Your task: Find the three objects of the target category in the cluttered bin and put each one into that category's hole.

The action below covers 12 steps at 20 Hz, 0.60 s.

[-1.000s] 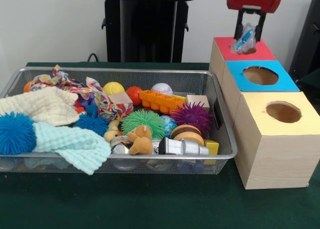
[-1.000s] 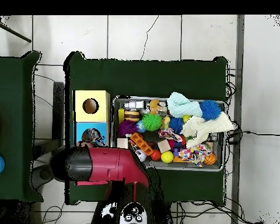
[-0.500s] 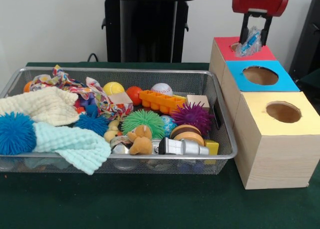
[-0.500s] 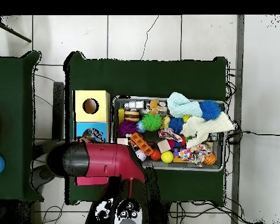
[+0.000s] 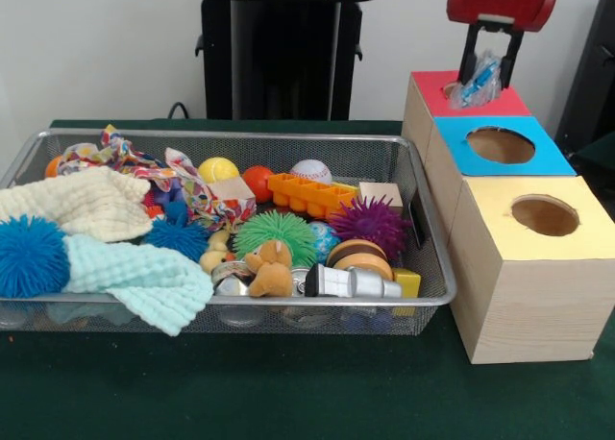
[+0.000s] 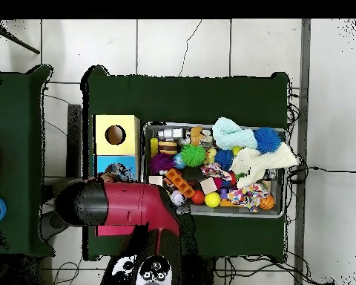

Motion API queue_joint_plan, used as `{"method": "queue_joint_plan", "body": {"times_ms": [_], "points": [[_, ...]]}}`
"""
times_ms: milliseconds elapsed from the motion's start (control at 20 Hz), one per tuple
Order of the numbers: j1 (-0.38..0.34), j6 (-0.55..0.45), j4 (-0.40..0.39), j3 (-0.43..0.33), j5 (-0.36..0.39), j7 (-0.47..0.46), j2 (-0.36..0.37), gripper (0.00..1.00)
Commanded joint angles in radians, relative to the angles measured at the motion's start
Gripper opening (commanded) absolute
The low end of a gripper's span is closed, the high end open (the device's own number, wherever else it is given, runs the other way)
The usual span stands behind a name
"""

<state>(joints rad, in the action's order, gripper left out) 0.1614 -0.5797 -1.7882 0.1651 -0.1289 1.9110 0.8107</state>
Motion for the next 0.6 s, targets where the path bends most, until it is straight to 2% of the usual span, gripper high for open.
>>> {"method": "queue_joint_plan", "body": {"times_ms": [50, 300, 600], "points": [[-0.002, -0.079, 0.063, 0.01, -0.044, 0.263, -0.082, 0.0], [0.029, -0.063, 0.114, 0.01, -0.065, 0.283, -0.131, 0.0], [0.051, -0.053, 0.124, 0.016, -0.09, 0.289, -0.151, 0.0]]}}
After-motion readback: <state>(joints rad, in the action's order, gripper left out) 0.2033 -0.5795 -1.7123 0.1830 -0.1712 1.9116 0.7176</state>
